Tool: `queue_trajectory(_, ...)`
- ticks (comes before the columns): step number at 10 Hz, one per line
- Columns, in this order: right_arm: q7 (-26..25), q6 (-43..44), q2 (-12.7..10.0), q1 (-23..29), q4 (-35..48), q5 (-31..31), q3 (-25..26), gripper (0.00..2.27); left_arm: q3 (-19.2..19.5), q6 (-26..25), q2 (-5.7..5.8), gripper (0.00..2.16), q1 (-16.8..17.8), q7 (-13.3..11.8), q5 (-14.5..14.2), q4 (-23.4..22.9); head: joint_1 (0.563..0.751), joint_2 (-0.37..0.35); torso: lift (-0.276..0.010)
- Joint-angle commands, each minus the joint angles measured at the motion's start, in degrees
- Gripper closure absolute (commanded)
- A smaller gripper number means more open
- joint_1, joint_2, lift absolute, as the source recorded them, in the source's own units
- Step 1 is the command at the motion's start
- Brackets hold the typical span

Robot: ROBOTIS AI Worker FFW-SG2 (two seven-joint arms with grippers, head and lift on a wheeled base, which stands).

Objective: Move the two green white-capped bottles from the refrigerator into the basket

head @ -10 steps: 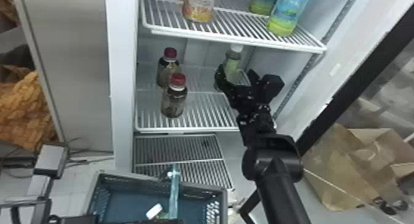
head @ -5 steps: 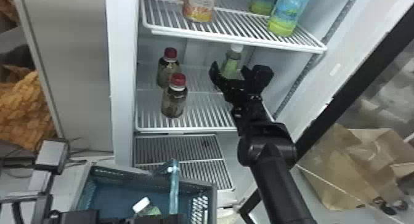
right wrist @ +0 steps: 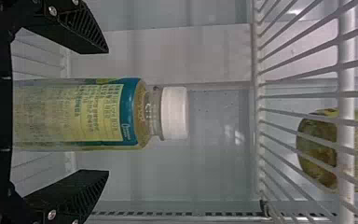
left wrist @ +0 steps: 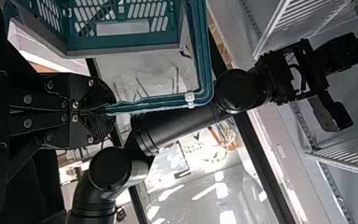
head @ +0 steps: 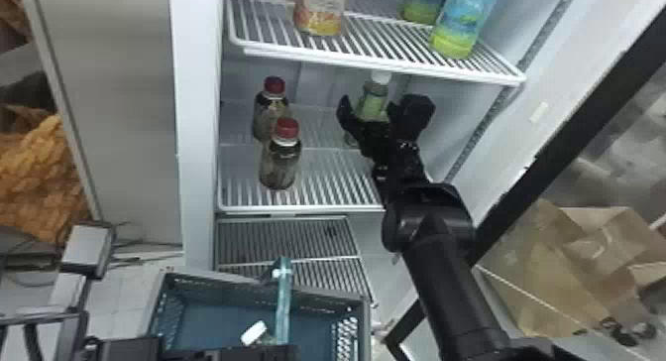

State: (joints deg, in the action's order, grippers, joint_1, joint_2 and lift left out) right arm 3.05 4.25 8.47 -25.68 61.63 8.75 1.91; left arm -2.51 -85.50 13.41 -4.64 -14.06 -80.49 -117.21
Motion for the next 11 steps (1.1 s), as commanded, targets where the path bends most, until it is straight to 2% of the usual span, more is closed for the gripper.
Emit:
queue_trajectory(1,-0.06,-0.87,-0.04,-0.06,-0.53,0.51,0.15,0.16,0.0,0.14,-0.05,1.16,0.0,0.0,-0.06,0.14,0.691,-0.35,-0.263)
queue_trajectory(2,-0.15,-1.72,0.05,-0.06,-0.53,0.85,0.15,0.29,0.0,0.14,-0.05,1.16,-0.14,0.0,-0.06,0.14,0.694,-0.35,-0.263)
queue_trajectory(4,-0.32,-3.12,-0.04,-0.2,-0.39,1.08,0.15,0.76,-0.35,0.14,-0.05,1.16,0.0,0.0,-0.06,0.14,0.695,-0.35,-0.263)
queue_trajectory(6,-0.41,-3.68,-0.04,-0.2,-0.25,1.31,0.15,0.87,-0.46,0.14,-0.05,1.16,0.14,0.0,-0.06,0.42,0.695,-0.35,-0.263)
queue_trajectory(11,-0.32,-3.54,0.31,1.77,2.99,1.31,-0.08,0.87,-0.69,0.14,0.04,1.16,0.0,0.0,-0.06,0.56,0.695,-0.35,-0.263)
